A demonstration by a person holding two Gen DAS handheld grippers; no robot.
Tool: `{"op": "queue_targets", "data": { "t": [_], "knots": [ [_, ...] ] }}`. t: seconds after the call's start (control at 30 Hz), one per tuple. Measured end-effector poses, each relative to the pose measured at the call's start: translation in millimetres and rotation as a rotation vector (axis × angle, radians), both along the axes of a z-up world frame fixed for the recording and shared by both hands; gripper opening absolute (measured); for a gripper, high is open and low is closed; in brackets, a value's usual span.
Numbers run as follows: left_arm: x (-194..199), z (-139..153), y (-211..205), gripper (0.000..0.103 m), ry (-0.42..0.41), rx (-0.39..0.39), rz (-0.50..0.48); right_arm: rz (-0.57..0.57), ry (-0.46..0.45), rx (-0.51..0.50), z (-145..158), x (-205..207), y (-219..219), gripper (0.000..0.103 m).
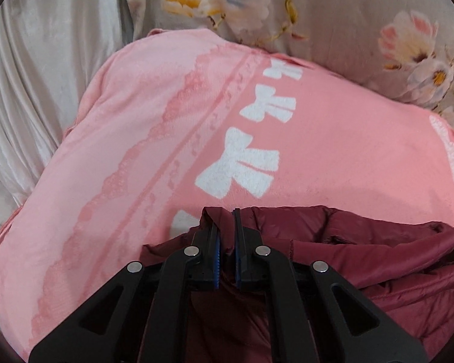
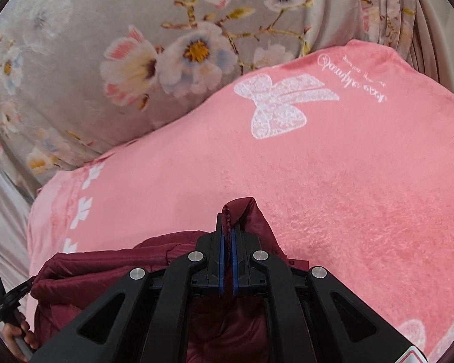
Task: Fold large clothes
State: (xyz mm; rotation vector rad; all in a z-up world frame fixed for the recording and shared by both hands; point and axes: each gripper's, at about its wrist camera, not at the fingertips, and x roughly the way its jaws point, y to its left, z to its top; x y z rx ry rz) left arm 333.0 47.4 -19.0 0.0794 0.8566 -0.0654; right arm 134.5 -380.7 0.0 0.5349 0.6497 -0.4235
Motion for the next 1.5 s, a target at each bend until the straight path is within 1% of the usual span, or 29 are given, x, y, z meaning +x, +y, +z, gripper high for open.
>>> {"op": "queue_targets", "data": {
  "t": [0.2,0.33,0.47,0.6,0.7,0.73,0.77,0.83,0.87,0.9,0.93,0.97,1.0,1.03,1.07,1.1,1.13,1.17,1.2,1.23,1.27,1.3,1.4,1.5],
  "knots": [
    [14.2,-28.4,-7.2,0.008,0.021,0.027,0.005,-0.002,0.073,-0.001,-32.9,20.1,-5.3,0.002],
    [20.1,-42.9,-8.9,0.009,0.023,0.027,0.002,0.002,0.098,0.003,-49.2,26.8,-6.7,0.003],
    [22.9,-53.4,-12.8,0.010,0.001,0.034,0.002,0.010,0.132,-0.020,-62.1,33.9,-0.8,0.003],
    [22.5,-58.3,-14.9,0.010,-0.024,0.035,0.003,0.015,0.133,-0.010,-68.2,36.3,-1.4,0.003],
    [24.2,-58.2,-8.9,0.012,-0.023,-0.013,0.001,0.024,0.087,0.057,-70.8,31.1,-10.6,0.005],
    [24.6,-57.5,-5.2,0.012,-0.021,-0.040,-0.001,0.028,0.071,0.080,-70.5,28.8,-13.6,0.006],
    [24.5,-55.6,-0.5,0.015,-0.019,-0.072,-0.004,0.030,0.057,0.100,-67.5,25.2,-16.5,0.009],
    [20.6,-47.0,9.6,0.021,-0.018,-0.108,0.007,0.011,0.019,0.080,-48.5,10.3,-16.6,0.019],
    [16.1,-38.3,16.0,0.038,-0.028,-0.115,0.023,-0.009,-0.032,0.058,-33.9,-2.9,-15.2,0.031],
    [7.7,-23.8,25.5,0.076,-0.069,-0.104,0.067,-0.032,-0.086,0.033,-19.0,-17.0,-14.3,0.043],
    [-1.8,-8.4,35.9,0.094,-0.131,-0.098,0.117,-0.051,-0.131,0.006,-5.5,-29.0,-12.5,0.048],
    [-14.4,9.3,46.8,0.098,-0.211,-0.121,0.141,-0.072,-0.160,-0.033,8.6,-40.4,-9.3,0.052],
    [-21.0,21.5,51.3,0.098,-0.246,-0.127,0.143,-0.081,-0.173,-0.085,24.0,-49.7,-2.8,0.052],
    [-26.0,35.5,52.7,0.098,-0.266,-0.116,0.142,-0.076,-0.180,-0.114,33.2,-53.1,3.4,0.052],
    [-29.4,46.5,50.6,0.097,-0.276,-0.105,0.137,-0.058,-0.187,-0.143,41.9,-54.7,12.9,0.050],
    [-34.6,61.1,41.2,0.096,-0.284,-0.099,0.110,-0.023,-0.187,-0.168,48.5,-52.7,26.8,0.046],
    [-37.8,67.2,32.8,0.096,-0.283,-0.102,0.084,0.024,-0.173,-0.180,51.2,-46.0,42.1,0.041],
    [-42.0,72.1,20.4,0.096,-0.277,-0.104,0.048,0.065,-0.157,-0.184,51.2,-39.2,54.0,0.029],
    [-47.3,75.2,-0.2,0.094,-0.267,-0.096,-0.008,0.129,-0.130,-0.183,47.9,-26.2,72.8,0.019],
    [-52.5,74.5,-16.4,0.094,-0.258,-0.086,-0.052,0.183,-0.109,-0.178,42.4,-14.6,89.0,0.015],
    [-58.3,70.5,-37.5,0.092,-0.244,-0.066,-0.106,0.243,-0.082,-0.173,33.4,0.1,107.4,0.006],
    [-62.2,63.1,-57.2,0.089,-0.226,-0.041,-0.156,0.278,-0.055,-0.176,25.3,11.1,120.8,0.001],
    [-70.1,31.5,-104.9,0.080,-0.163,0.029,-0.263,0.357,0.015,-0.176,3.2,38.1,148.6,0.000],
    [-63.3,-2.0,-131.3,0.076,-0.089,0.060,-0.304,0.394,0.083,-0.191,-16.1,58.6,159.3,0.000]
  ]
}}
